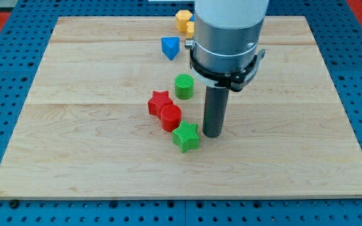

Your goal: Push the red star right a bit

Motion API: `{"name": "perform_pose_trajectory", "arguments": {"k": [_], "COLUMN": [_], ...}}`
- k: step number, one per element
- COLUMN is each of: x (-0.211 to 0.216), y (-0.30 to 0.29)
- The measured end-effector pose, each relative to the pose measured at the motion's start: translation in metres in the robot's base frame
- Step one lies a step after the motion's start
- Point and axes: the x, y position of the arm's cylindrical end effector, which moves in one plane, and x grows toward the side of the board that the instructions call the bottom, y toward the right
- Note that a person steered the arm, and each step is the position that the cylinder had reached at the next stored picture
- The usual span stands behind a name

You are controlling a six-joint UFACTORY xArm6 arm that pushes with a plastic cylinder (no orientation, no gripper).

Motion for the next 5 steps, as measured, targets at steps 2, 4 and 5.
{"name": "perform_pose_trajectory", "arguments": {"k": [2, 4, 5], "x": [0.072, 0.102, 0.089], "y": [0.031, -0.122, -0.231]}}
